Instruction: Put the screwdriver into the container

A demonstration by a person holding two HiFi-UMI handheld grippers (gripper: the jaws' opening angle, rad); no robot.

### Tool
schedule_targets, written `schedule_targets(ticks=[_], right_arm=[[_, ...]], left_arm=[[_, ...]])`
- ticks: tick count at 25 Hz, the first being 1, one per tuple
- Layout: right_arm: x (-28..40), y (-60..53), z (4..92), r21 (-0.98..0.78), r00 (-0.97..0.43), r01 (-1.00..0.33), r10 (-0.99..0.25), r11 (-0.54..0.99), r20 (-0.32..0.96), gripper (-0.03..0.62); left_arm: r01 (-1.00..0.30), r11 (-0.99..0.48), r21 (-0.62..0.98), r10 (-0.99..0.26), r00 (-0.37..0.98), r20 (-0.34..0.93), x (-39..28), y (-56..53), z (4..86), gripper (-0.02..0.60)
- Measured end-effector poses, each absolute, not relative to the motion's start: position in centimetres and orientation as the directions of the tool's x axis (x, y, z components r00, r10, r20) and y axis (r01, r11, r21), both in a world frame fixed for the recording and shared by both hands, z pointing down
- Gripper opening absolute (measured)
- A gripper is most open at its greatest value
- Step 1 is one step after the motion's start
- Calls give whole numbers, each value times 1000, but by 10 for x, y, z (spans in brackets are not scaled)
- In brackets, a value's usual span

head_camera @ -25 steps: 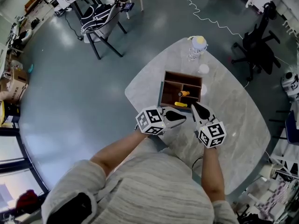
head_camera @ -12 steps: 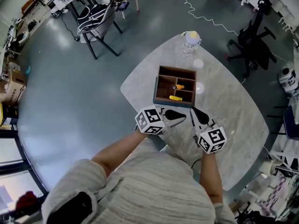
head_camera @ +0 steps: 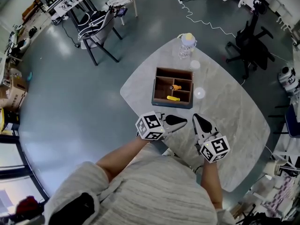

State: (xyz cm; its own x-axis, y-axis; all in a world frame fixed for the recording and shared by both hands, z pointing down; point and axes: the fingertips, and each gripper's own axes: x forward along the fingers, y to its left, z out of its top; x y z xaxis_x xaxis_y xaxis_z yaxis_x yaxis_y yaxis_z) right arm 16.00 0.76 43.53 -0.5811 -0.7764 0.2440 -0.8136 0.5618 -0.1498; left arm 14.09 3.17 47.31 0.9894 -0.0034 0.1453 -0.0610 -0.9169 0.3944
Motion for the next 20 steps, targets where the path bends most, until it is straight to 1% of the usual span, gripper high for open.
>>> schedule_targets(ticks=[9, 20], right_arm=[[179, 32, 412, -124, -566, -825, -804, 552, 186, 11], [179, 52, 389, -118, -564, -825, -814, 552, 137, 11]], left_arm=[[-66, -931, 360, -24, 992, 120, 146, 43, 448, 15], [-67, -953, 296, -57, 997, 45, 148, 44, 406, 17]])
